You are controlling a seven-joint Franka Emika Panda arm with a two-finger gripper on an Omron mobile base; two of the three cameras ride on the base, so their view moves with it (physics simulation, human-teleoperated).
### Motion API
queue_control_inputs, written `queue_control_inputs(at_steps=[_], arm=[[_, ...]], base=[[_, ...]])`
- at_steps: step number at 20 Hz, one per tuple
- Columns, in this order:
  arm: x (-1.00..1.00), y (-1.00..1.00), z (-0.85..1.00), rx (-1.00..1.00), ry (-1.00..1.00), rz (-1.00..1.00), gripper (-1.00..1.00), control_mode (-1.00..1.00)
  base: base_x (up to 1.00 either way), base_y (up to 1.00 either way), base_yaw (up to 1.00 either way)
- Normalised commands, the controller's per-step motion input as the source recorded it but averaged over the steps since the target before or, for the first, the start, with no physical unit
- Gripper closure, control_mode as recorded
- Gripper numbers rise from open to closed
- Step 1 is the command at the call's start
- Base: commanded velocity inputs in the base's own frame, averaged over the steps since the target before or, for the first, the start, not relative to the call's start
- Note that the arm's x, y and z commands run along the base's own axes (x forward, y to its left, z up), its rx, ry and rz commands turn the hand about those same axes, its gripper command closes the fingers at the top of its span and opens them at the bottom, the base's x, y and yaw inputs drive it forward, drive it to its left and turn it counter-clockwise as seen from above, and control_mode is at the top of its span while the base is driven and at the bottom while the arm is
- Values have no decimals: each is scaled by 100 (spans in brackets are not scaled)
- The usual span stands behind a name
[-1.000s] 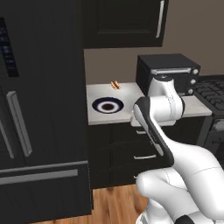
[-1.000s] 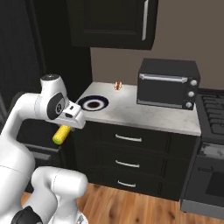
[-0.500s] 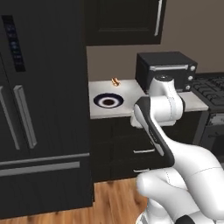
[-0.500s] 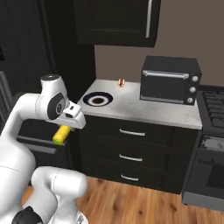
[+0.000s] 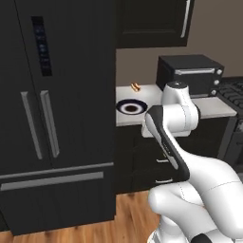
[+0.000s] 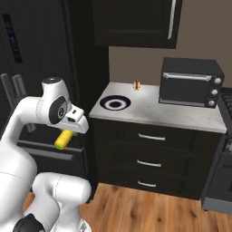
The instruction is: Pick the corn from the counter and place it in the microwave. Then turn on the microwave.
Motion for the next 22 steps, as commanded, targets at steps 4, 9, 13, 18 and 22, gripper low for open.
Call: queue_control_inputs(at_steps=[4,9,13,18,22], arm=[[0,0,0,0,0,0,100,100],[0,0,0,0,0,0,100,100],[0,0,0,0,0,0,100,100],[0,0,0,0,0,0,100,100],[0,0,0,0,0,0,100,100]], base=[[-12,62,-8],[-9,65,-7],[-10,66,-6],[-17,67,-2],[-24,65,0]])
